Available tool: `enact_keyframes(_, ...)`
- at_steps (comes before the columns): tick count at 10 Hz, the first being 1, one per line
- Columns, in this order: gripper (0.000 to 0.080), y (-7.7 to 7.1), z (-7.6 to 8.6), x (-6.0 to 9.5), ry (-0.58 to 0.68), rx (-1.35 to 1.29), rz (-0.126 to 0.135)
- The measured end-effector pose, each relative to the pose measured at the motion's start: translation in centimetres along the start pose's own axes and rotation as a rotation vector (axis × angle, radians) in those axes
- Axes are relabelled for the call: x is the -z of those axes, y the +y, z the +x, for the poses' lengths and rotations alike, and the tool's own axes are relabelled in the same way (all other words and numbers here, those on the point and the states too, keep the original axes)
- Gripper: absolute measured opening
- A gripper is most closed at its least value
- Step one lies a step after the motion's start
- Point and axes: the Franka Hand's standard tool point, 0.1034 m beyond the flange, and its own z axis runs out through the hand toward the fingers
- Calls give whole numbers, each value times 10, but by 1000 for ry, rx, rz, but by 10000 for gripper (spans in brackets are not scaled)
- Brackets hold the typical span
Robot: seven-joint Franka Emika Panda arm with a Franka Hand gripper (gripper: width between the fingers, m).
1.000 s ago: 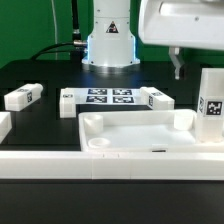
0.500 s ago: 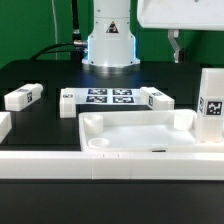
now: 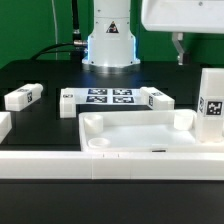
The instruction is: Assemble desk
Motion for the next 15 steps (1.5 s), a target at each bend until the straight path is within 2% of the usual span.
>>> enact_keyframes(2,648,17,-18,-8,21,159,14)
enact_keyframes(3,648,20,-21,-11,18,132,27)
enact_keyframes(4,648,18,-21,-11,19,134,28)
enact_keyframes(8,648,19,-24,-14,26,165,26)
enact_keyframes(9,648,24,-36,-22,27,237,21)
enact_keyframes(11,648,35,-51,-36,7,494,2)
enact_keyframes(13,648,41,-57,-42,-9,525,0)
enact_keyframes(15,648,40,-57,-41,-7,526,0)
